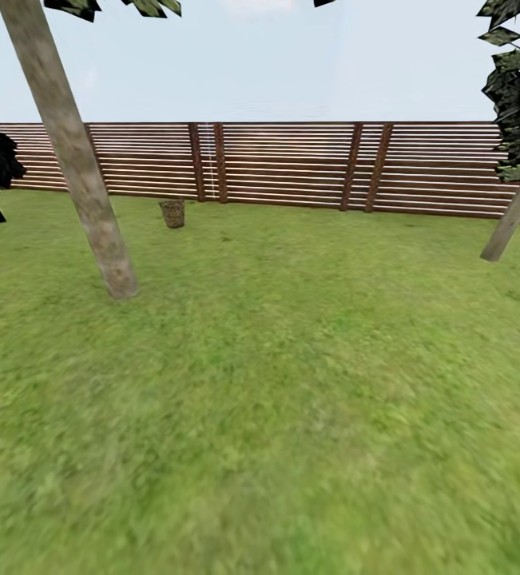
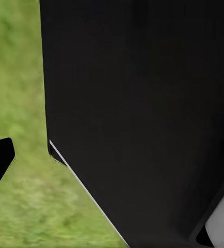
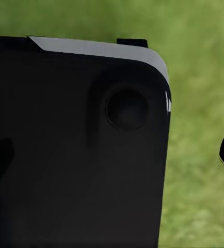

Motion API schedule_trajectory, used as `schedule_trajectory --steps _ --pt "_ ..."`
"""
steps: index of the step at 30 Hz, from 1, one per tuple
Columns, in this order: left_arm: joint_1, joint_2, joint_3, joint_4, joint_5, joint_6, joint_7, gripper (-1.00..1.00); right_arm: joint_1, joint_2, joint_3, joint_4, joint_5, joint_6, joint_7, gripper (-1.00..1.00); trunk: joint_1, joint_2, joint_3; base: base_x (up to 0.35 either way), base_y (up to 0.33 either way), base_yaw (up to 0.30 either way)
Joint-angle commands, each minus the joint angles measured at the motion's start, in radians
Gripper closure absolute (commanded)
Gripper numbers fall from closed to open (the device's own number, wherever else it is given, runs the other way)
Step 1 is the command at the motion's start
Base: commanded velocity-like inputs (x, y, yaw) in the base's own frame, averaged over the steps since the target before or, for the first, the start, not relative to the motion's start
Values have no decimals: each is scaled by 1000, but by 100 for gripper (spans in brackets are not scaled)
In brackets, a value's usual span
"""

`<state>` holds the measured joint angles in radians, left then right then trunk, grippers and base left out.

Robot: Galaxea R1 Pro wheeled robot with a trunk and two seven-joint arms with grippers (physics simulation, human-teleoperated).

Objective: Take the three Easter eggs out of the wicker basket on the lawn in the garden, then place them on the lawn next to a single tree (choose any tree) so that all three eggs are next to the same tree and none are left in the basket.

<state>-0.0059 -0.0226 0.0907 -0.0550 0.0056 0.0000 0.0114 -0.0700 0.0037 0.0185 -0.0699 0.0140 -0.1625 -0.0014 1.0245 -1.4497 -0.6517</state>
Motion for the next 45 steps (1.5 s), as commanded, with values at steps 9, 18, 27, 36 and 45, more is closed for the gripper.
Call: schedule_trajectory --steps 9,18,27,36,45 --pt "0 0 7 0 1 0 1 -100 -1 0 1 1 1 -3 0 -100 1 0 -1 336 0 0" --pt "0 0 7 0 1 0 1 -100 -1 0 1 1 1 -3 0 -100 1 0 -1 336 0 0" --pt "0 0 7 0 1 0 1 -100 -1 0 1 1 1 -3 0 -100 1 0 -1 336 0 0" --pt "0 0 7 0 1 0 1 -100 -1 -1 1 2 0 -2 0 -100 1 0 -1 336 0 0" --pt "0 0 7 0 1 0 1 -100 -1 0 1 2 1 -2 0 -100 1 0 -1 336 0 0"
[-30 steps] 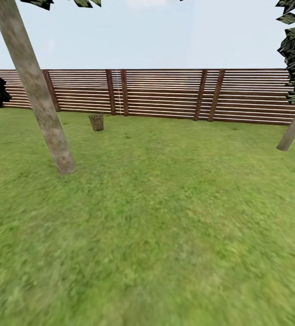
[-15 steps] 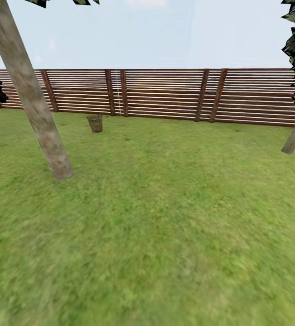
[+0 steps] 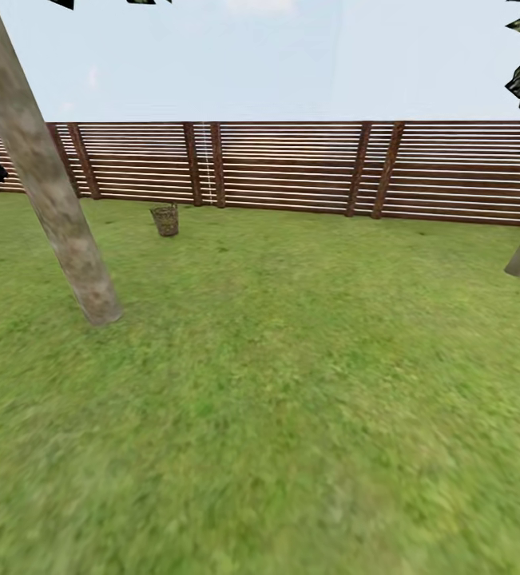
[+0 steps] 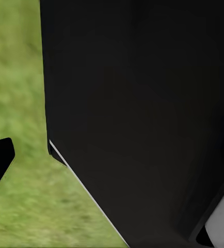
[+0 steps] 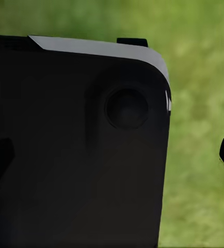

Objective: Take the three Easter eggs out of the wicker basket on the lawn in the garden, then place them on the lawn next to a single tree (choose any tree) so that all three eggs are next to the same tree and none are left in the basket.

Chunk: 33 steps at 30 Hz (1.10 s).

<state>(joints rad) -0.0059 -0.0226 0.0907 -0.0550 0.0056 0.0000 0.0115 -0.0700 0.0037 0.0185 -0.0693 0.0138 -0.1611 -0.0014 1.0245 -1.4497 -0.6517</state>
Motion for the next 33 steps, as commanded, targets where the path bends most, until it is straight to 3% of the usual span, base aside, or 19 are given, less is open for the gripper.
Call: schedule_trajectory --steps 1,33 --pt "0 0 7 0 1 0 1 -100 -1 0 1 1 1 -3 0 -100 1 0 -1 336 0 0" --pt "0 0 7 0 1 0 1 -100 -1 0 1 0 2 -4 0 -100 1 0 -1 336 0 0"
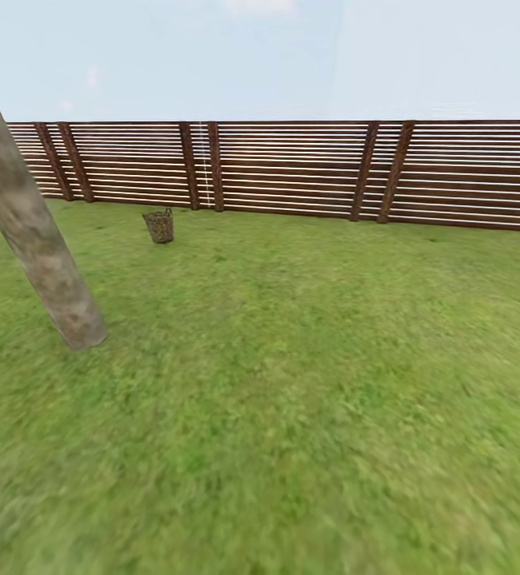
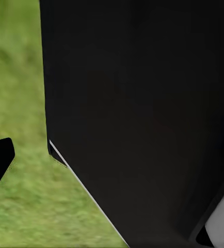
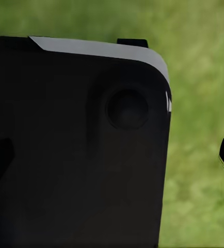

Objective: Take the three Easter eggs out of the wicker basket on the lawn in the garden, then place them on the lawn next to a single tree (choose any tree) so that all three eggs are next to the same tree and none are left in the basket.

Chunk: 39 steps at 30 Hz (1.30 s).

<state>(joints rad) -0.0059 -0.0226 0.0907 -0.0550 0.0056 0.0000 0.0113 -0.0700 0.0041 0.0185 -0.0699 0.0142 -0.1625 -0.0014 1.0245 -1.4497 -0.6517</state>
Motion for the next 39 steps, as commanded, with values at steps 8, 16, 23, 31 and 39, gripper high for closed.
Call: schedule_trajectory --steps 8,16,23,31,39 --pt "0 0 7 0 1 0 1 -100 -1 -1 1 1 1 -3 0 -100 1 0 -1 336 0 0" --pt "0 0 7 0 1 0 1 -100 -1 0 1 1 2 -3 0 -100 1 0 -1 336 0 0" --pt "0 0 7 0 1 0 2 -100 -1 -1 1 1 1 -3 0 -100 1 0 -1 336 0 0" --pt "0 0 7 0 1 0 2 -100 -1 0 1 1 2 -3 0 -100 1 0 -1 336 0 0" --pt "0 0 7 0 1 0 2 -100 -1 2 1 1 3 -3 0 -100 1 0 -1 336 0 0"
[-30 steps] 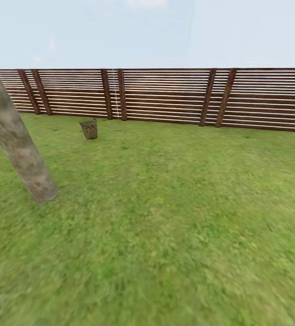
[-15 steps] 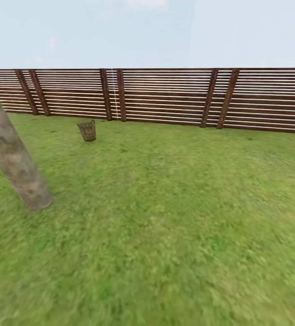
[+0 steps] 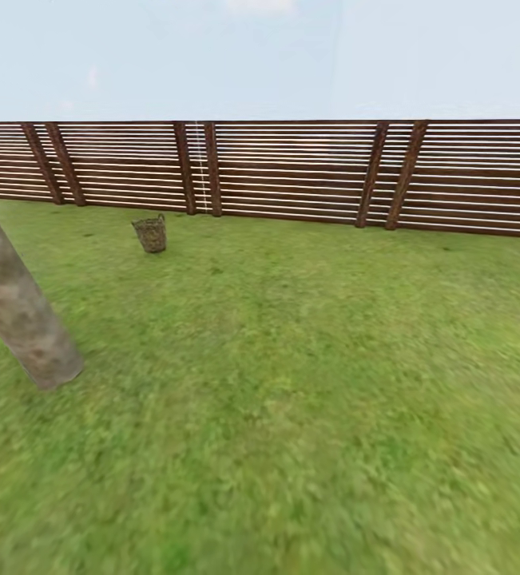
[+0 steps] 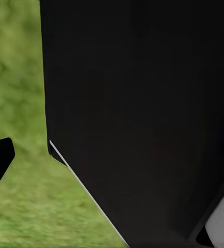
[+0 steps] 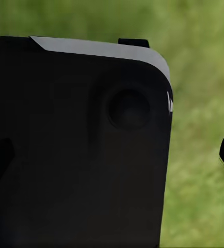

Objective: Take the three Easter eggs out of the wicker basket on the lawn in the garden, then place them on the lawn next to a single tree (choose any tree) so that all three eggs are next to the same tree and none are left in the basket.

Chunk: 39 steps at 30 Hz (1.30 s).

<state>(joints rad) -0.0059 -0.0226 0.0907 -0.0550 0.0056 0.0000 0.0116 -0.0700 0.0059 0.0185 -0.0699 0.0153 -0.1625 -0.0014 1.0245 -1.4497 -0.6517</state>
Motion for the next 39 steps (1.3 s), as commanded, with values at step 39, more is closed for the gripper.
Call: schedule_trajectory --steps 39 --pt "0 0 7 0 1 0 1 -100 -1 -5 3 2 1 -1 4 -100 1 0 -1 336 0 75"
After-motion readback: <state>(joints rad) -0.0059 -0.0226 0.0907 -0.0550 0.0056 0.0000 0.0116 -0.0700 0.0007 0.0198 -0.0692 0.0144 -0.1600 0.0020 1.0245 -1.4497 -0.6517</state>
